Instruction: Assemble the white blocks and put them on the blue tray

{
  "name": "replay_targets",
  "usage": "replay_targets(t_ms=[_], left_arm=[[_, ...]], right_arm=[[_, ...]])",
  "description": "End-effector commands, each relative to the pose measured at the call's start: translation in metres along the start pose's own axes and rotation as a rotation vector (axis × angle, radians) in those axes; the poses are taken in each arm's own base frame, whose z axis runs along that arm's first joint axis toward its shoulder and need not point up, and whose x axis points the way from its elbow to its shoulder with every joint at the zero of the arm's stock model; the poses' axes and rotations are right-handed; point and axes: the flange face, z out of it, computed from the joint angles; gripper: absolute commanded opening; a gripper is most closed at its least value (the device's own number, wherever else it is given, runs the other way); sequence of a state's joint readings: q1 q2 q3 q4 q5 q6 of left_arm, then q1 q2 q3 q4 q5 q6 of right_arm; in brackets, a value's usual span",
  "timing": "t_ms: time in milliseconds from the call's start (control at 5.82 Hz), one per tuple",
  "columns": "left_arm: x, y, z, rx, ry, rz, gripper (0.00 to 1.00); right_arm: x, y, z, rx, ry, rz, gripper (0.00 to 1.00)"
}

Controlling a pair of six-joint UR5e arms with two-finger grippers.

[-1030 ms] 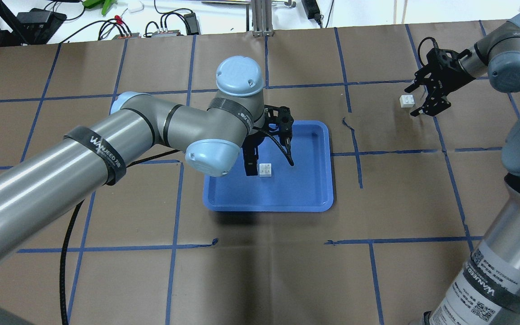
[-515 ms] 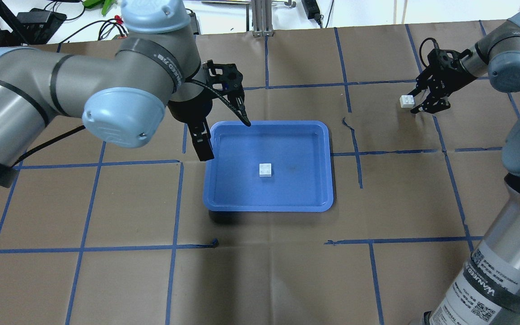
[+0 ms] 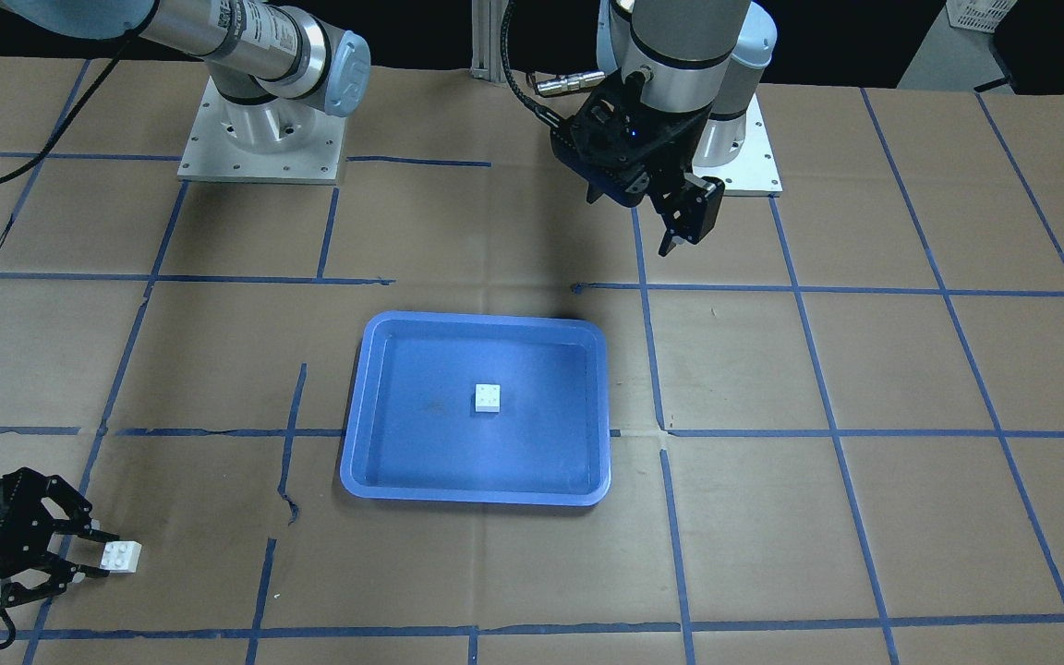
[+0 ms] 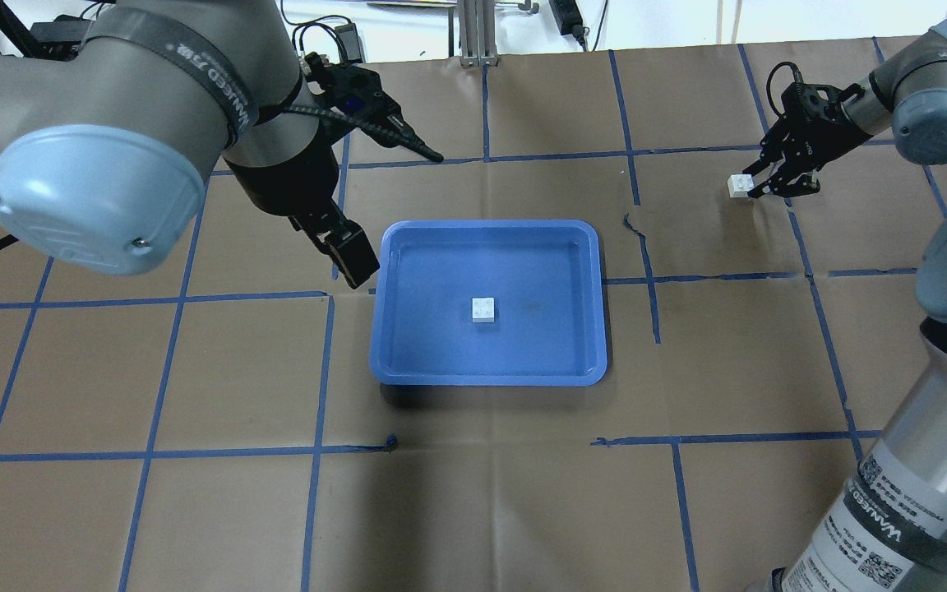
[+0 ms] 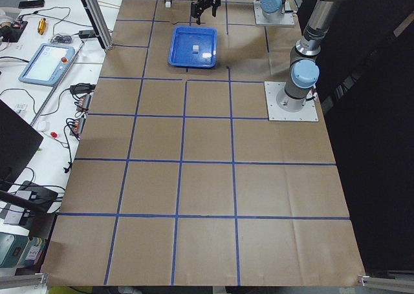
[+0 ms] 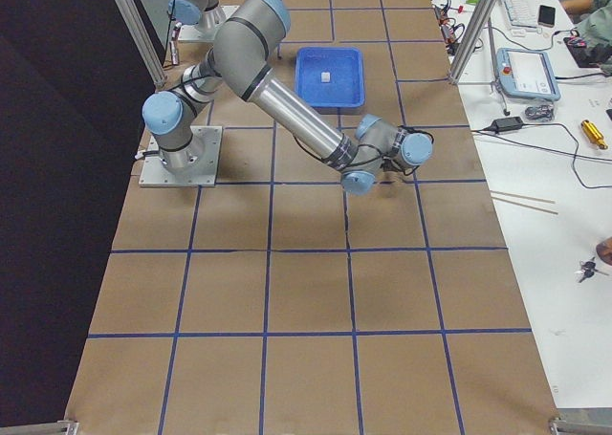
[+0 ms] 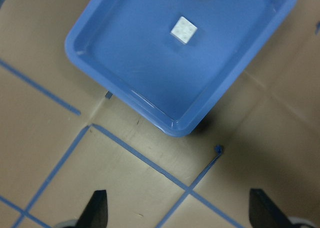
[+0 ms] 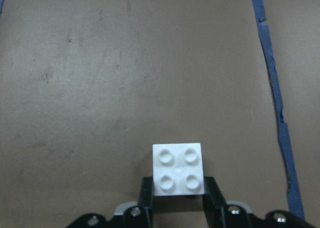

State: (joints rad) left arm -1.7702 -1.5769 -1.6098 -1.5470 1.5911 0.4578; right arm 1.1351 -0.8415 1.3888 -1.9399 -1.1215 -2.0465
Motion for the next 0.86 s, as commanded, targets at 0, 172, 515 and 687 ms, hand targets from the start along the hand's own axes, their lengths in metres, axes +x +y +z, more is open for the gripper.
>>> replay_targets(t_ms=[0,172,515,687], left_arm=[[-0.041,0.008,-0.012,0.045,-0.034,-0.449,0.99],[-0.059,0.011,-0.023,0.072,-0.039,-0.577,0.99],[-0.056,0.012,-0.049,0.147,-0.051,-0.574,0.99],[-0.06,0.011,-0.048,0.151,-0.046,-0.594,0.99]], right_arm=[[0.001,-0.002,-0.002,0.0,0.004,-0.005,0.26],[0.003,-0.002,-0.005,-0.01,0.019,-0.012,0.22],[0.023,-0.047,-0.05,-0.046,0.085,-0.013,0.18],[0.023,-0.083,-0.061,-0.06,0.096,-0.053,0.17]])
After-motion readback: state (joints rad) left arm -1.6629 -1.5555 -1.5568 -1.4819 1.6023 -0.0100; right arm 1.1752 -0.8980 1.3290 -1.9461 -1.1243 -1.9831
